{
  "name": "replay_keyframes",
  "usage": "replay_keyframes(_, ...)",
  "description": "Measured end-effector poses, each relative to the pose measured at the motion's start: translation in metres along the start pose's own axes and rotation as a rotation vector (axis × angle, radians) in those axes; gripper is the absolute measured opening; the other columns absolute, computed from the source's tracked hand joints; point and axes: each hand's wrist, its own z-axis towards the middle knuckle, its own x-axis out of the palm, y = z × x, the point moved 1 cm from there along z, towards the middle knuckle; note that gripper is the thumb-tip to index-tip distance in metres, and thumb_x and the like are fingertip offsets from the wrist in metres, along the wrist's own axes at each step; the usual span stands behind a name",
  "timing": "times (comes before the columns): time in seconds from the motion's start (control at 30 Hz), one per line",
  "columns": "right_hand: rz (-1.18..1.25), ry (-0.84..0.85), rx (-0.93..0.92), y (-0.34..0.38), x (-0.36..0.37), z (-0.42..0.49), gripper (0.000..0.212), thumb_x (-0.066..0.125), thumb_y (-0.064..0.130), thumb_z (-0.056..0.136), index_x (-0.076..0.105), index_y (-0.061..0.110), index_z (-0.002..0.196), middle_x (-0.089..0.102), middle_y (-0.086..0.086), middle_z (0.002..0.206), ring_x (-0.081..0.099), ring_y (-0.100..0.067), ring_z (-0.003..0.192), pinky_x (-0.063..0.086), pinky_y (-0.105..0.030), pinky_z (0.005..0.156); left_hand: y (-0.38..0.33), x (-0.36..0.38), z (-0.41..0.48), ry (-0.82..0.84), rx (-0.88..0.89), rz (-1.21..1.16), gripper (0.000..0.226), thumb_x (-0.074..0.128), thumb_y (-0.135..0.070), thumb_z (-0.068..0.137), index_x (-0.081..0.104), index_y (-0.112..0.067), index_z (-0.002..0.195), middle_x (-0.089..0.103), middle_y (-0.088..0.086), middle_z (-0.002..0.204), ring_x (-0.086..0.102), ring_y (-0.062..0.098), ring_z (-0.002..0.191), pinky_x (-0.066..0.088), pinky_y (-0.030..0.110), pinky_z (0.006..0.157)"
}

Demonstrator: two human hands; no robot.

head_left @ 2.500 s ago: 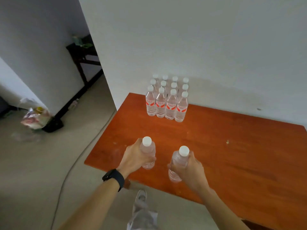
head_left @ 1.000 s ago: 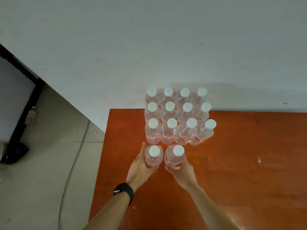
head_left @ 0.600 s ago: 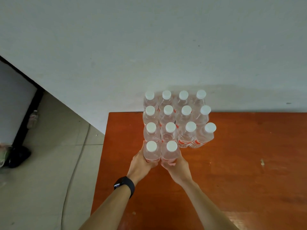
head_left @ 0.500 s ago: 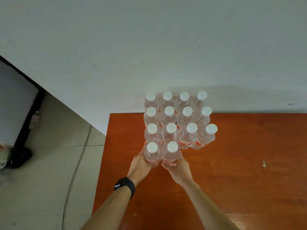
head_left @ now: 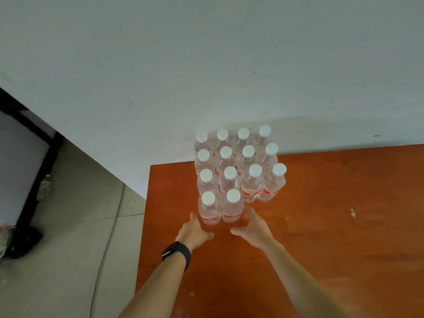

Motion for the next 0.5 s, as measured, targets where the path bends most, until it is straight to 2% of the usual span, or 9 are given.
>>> replay_keyframes(0.03,-0.012,0.009,0.02,-0.004,-0.006,-0.009,0.089,0.08,0.036,0.08,0.028,0.028,0.152,0.046,0.001,0.149,0.064,-0.007,0.08,0.053,-0.019,0.064,-0.002,0.004,-0.007,0.046,-0.024,0.053,0.095,0.08,-0.043,0.083,0.026,-0.018,0.157,0.05,0.006,0.151,0.056,0.026,0.13,0.053,0.037,0.1)
replay_keyframes(0.07,-0.025,0.013,0.032,-0.009,-0.012,-0.02,0.082,0.077,0.037,0.083,0.032,0.026,0.151,0.047,0.0,0.149,0.064,-0.006,0.074,0.05,-0.017,0.058,-0.005,0.01,-0.015,0.1,-0.023,0.107,0.088,0.075,-0.047,0.086,0.032,-0.016,0.156,0.047,0.007,0.153,0.053,0.026,0.134,0.05,0.037,0.103)
replay_keyframes(0.1,-0.043,0.009,0.026,-0.015,-0.018,-0.034,0.074,0.074,0.039,0.086,0.037,0.026,0.149,0.049,0.001,0.147,0.067,-0.007,0.083,0.053,-0.019,0.062,-0.01,0.017,-0.024,0.148,-0.001,0.155,0.082,0.071,-0.049,0.089,0.034,-0.016,0.155,0.045,0.006,0.155,0.049,0.025,0.137,0.047,0.037,0.106)
replay_keyframes(0.13,-0.055,0.003,0.018,-0.022,-0.025,-0.05,0.067,0.071,0.043,0.088,0.042,0.027,0.146,0.051,0.003,0.146,0.066,-0.009,0.099,0.055,-0.022,0.074,-0.018,0.025,-0.034,0.178,0.033,0.199,0.079,0.067,-0.051,0.091,0.035,-0.017,0.155,0.042,0.005,0.157,0.047,0.025,0.139,0.045,0.037,0.108)
replay_keyframes(0.2,-0.075,-0.028,-0.006,-0.045,-0.04,-0.085,0.055,0.064,0.049,0.092,0.049,0.029,0.141,0.055,0.007,0.142,0.058,-0.01,0.121,0.051,-0.025,0.093,-0.04,0.045,-0.052,0.186,0.132,0.279,0.072,0.062,-0.053,0.094,0.038,-0.02,0.154,0.042,0.003,0.157,0.048,0.024,0.138,0.046,0.037,0.109)
replay_keyframes(0.3,-0.129,-0.099,-0.025,-0.09,-0.071,-0.147,0.047,0.055,0.051,0.097,0.051,0.033,0.139,0.056,0.01,0.14,0.055,-0.008,0.125,0.045,-0.023,0.099,-0.092,0.082,-0.084,0.151,0.335,0.419,0.062,0.056,-0.052,0.098,0.042,-0.024,0.151,0.046,0.001,0.154,0.051,0.023,0.135,0.047,0.037,0.106)
replay_keyframes(0.37,-0.189,-0.184,-0.024,-0.126,-0.096,-0.193,0.042,0.054,0.047,0.098,0.051,0.036,0.138,0.057,0.011,0.138,0.058,-0.008,0.119,0.047,-0.023,0.098,-0.134,0.115,-0.111,0.128,0.489,0.523,0.058,0.052,-0.051,0.1,0.043,-0.025,0.151,0.046,0.002,0.153,0.051,0.025,0.133,0.048,0.039,0.103)
replay_keyframes(0.5,-0.239,-0.473,0.085,-0.209,-0.142,-0.299,0.04,0.05,0.041,0.101,0.05,0.036,0.141,0.055,0.009,0.14,0.053,-0.016,0.125,0.043,-0.029,0.103,-0.212,0.211,-0.181,0.127,0.781,0.712,0.053,0.046,-0.046,0.104,0.042,-0.023,0.151,0.045,0.005,0.153,0.047,0.028,0.134,0.05,0.043,0.101)
